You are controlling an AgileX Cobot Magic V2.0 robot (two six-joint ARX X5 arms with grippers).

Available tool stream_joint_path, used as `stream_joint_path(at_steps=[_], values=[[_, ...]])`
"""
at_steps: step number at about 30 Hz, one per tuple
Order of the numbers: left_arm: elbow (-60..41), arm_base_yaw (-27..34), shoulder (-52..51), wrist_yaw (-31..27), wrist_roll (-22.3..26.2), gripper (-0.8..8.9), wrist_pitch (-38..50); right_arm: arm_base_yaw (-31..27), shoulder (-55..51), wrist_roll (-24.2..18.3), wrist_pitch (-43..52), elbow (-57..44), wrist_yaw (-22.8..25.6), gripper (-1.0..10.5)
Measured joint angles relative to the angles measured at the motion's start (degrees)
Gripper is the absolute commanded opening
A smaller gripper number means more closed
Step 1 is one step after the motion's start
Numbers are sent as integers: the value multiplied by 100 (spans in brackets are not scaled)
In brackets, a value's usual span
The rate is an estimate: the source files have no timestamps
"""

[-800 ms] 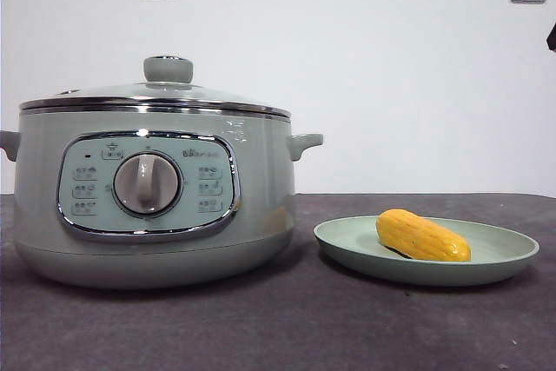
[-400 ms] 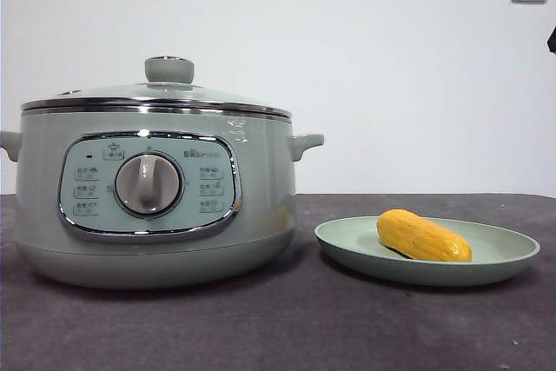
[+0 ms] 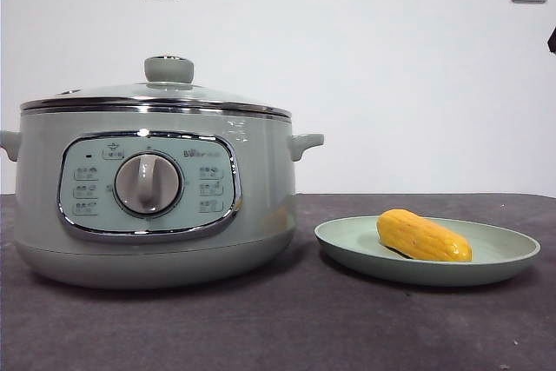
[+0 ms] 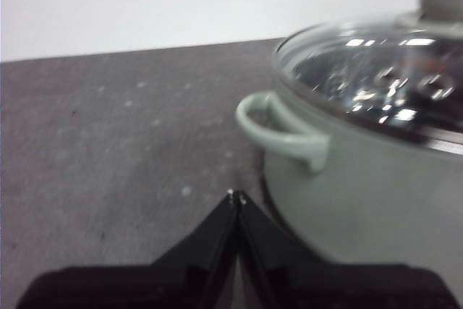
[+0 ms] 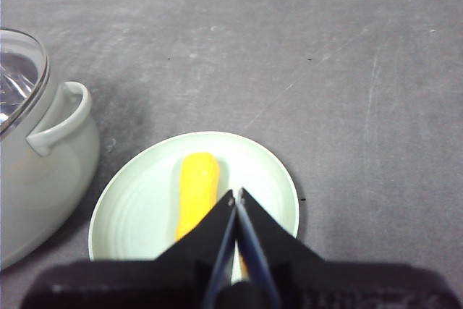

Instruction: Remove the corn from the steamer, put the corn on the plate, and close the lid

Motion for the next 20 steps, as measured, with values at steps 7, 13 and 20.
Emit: stream_joint_path(at_steps=[7,13,20], values=[[-195,175,-31,-81,-48,-3,133,0,-2,0,0,-2,0,4],[-195,175,-31,-116,-79,-3,133,0,0,0,-2,-2,0,4],[-195,177,-31,-118,-81,-3,133,0,0,0,-2,-2,0,4]])
